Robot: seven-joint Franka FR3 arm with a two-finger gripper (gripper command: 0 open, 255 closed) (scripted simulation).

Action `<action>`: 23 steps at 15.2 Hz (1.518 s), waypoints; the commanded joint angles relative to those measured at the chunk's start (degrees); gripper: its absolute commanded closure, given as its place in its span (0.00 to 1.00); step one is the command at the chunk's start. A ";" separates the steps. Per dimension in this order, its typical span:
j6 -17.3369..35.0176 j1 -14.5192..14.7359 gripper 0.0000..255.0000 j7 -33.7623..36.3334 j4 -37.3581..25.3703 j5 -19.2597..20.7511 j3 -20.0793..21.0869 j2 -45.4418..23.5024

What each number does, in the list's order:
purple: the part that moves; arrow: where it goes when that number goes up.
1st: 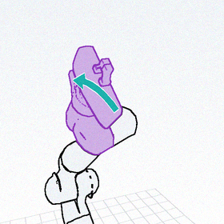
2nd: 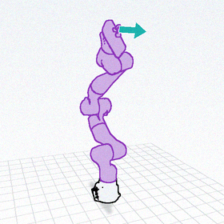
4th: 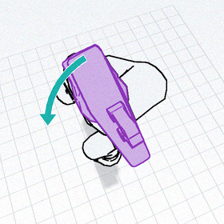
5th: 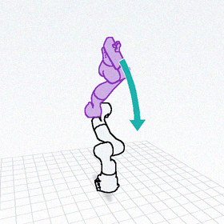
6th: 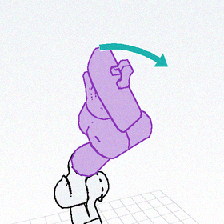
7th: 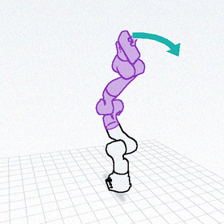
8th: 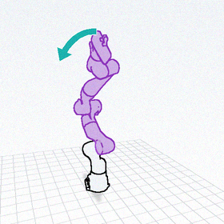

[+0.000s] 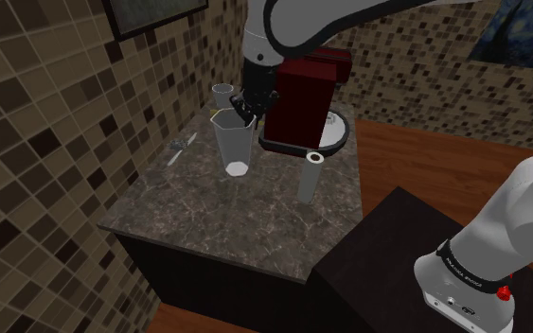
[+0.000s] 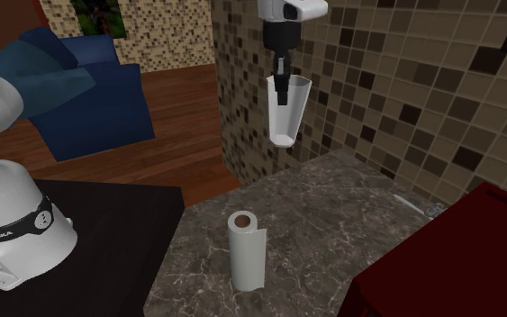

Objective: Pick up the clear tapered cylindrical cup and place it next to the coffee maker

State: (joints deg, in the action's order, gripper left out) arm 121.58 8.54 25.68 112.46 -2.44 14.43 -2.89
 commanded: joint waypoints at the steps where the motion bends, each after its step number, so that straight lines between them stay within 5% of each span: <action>1: -1.63 -0.02 1.00 0.01 -1.23 -0.08 -0.01 0.43; 23: -18.37 -0.12 1.00 0.55 -16.84 -0.12 -0.08 1.60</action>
State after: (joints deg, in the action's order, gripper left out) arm 104.13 8.42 26.19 96.68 -2.60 14.36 -1.15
